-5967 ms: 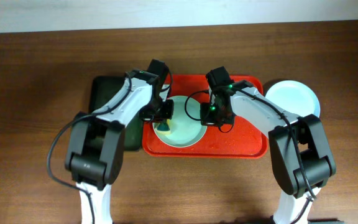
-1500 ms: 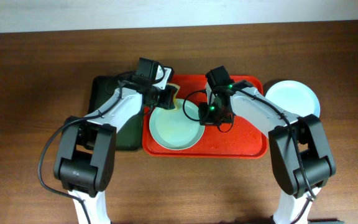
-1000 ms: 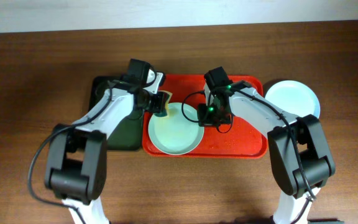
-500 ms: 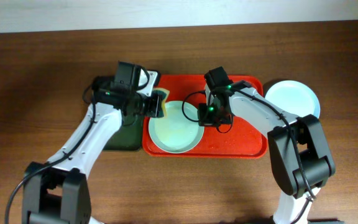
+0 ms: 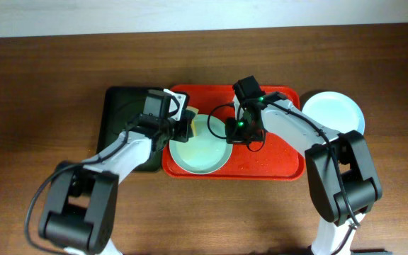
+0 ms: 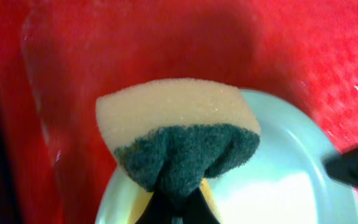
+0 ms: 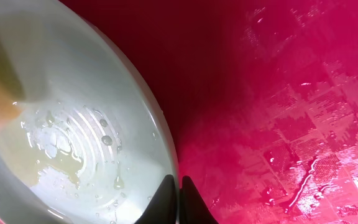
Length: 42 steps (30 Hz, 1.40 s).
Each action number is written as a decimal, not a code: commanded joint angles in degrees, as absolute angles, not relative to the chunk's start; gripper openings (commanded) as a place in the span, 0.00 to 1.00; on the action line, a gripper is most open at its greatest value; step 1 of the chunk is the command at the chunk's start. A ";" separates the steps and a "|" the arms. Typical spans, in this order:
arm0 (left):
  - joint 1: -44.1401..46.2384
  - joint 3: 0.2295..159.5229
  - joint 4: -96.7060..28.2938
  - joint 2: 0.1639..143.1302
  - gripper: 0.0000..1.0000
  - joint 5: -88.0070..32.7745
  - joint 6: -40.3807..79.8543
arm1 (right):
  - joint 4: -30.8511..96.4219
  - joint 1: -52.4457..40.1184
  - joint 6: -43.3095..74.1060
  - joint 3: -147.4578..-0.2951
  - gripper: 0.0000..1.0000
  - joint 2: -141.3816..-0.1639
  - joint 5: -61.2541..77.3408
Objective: Clean dirty plates on tray and stack at the side
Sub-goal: 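Scrub the blue plate again with the sponge in the left gripper, then place the sponge on the black tray and retract the left arm leftward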
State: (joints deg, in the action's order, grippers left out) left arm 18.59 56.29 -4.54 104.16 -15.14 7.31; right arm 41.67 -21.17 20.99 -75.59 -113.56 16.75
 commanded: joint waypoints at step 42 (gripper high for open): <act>-4.19 58.57 -39.42 89.01 0.00 -4.86 8.16 | 41.52 -21.37 21.50 -75.85 0.05 -113.75 15.81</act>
State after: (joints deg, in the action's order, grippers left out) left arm -2.70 57.34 -39.64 86.17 -6.35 11.25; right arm 41.54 -21.15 21.41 -75.59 -113.56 16.32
